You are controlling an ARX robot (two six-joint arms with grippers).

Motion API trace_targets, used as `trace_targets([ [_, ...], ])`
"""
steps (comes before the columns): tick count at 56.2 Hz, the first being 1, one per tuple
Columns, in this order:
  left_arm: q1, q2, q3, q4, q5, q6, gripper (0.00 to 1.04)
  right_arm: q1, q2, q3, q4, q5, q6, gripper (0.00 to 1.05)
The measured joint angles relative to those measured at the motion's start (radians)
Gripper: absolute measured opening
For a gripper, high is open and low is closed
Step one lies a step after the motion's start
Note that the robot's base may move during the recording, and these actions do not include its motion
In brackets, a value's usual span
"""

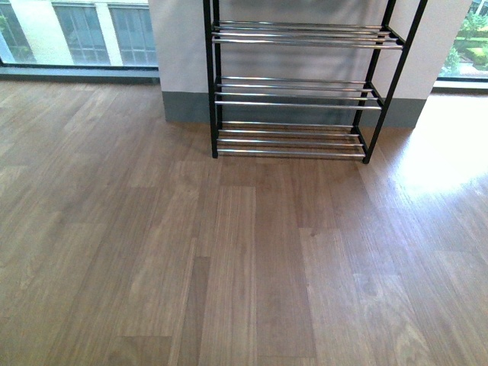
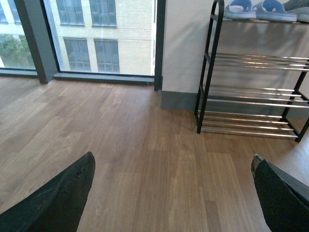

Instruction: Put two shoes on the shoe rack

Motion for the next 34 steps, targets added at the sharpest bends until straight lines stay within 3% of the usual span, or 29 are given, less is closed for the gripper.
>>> trace_targets([
  [34,0.000,0.000,0.000,0.000,0.000,0.000,0.95,0.000,0.000,0.000,0.000,0.000,0.000,0.95],
])
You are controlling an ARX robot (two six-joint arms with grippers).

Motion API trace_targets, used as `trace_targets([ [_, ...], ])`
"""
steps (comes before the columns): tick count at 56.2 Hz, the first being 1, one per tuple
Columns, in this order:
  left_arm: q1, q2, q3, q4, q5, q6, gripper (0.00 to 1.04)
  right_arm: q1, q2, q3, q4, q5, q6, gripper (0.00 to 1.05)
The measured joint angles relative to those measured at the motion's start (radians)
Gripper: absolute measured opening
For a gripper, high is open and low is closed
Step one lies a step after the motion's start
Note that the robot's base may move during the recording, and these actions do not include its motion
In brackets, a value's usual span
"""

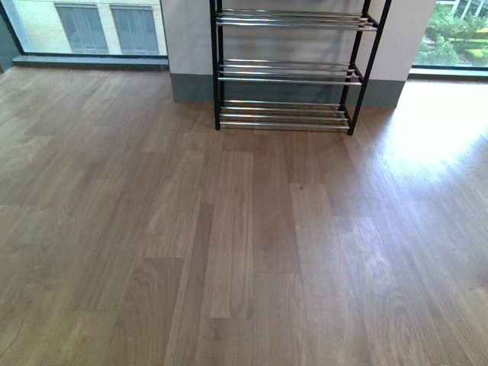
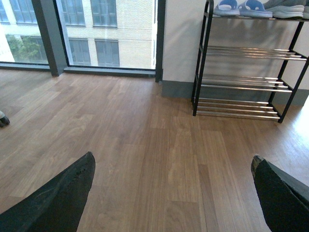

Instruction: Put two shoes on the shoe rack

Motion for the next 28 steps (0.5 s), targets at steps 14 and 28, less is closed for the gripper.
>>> trace_targets([
  [14,0.000,0.000,0.000,0.000,0.000,0.000,0.95,0.000,0.000,0.000,0.000,0.000,0.000,0.95],
  [28,0.000,0.000,0.000,0.000,0.000,0.000,0.95,0.000,0.000,0.000,0.000,0.000,0.000,0.95],
])
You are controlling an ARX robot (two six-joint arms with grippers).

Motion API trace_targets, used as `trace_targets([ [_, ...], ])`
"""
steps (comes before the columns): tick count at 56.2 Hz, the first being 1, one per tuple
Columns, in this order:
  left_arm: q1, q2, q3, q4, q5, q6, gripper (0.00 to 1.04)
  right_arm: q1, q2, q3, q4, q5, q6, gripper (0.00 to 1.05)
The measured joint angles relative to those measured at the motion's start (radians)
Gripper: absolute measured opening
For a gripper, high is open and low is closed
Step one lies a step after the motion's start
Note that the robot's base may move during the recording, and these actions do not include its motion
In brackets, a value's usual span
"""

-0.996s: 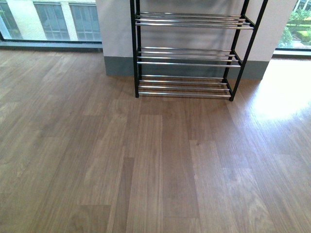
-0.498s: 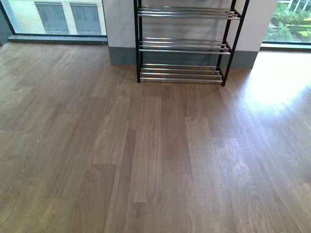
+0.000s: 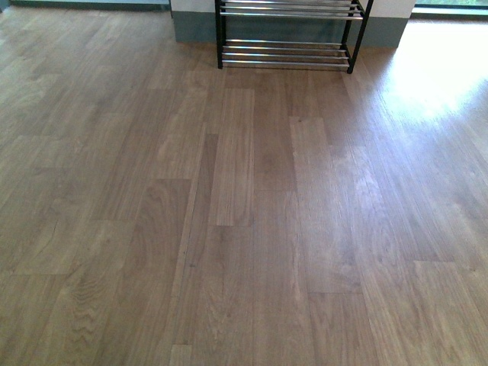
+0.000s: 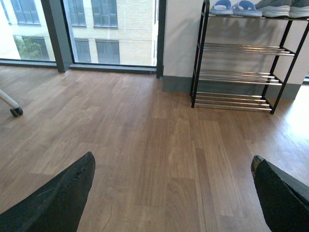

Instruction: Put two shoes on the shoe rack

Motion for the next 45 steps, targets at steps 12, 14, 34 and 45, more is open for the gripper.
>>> trace_targets([
  [12,0.000,0.000,0.000,0.000,0.000,0.000,0.95,0.000,0.000,0.000,0.000,0.000,0.000,0.95],
  [14,0.000,0.000,0.000,0.000,0.000,0.000,0.95,0.000,0.000,0.000,0.000,0.000,0.000,0.95],
  [34,0.000,0.000,0.000,0.000,0.000,0.000,0.95,0.000,0.000,0.000,0.000,0.000,0.000,0.95],
  [45,0.000,0.000,0.000,0.000,0.000,0.000,0.95,0.000,0.000,0.000,0.000,0.000,0.000,0.95],
])
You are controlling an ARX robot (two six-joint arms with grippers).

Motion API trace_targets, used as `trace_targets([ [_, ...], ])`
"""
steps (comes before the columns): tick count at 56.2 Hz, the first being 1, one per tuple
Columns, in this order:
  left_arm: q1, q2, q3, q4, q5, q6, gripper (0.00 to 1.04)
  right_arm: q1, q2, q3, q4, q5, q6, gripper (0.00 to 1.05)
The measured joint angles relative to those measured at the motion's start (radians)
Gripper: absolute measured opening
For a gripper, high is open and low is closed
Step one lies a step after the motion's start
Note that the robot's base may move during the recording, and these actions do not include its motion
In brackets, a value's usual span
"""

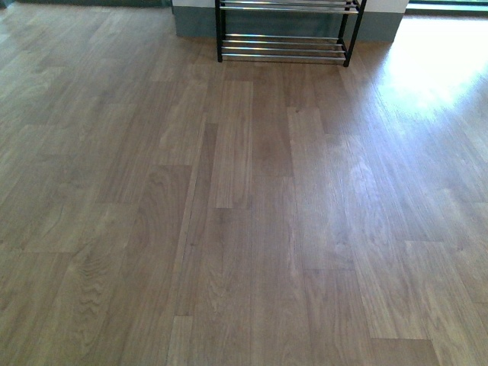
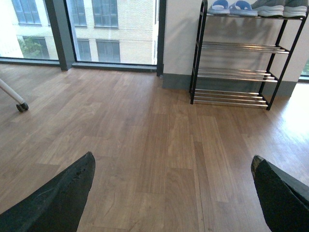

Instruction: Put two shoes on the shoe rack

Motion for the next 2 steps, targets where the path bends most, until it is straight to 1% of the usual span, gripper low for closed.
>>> trace_targets([
  [2,0.000,0.000,0.000,0.000,0.000,0.000,0.95,0.000,0.000,0.000,0.000,0.000,0.000,0.95],
])
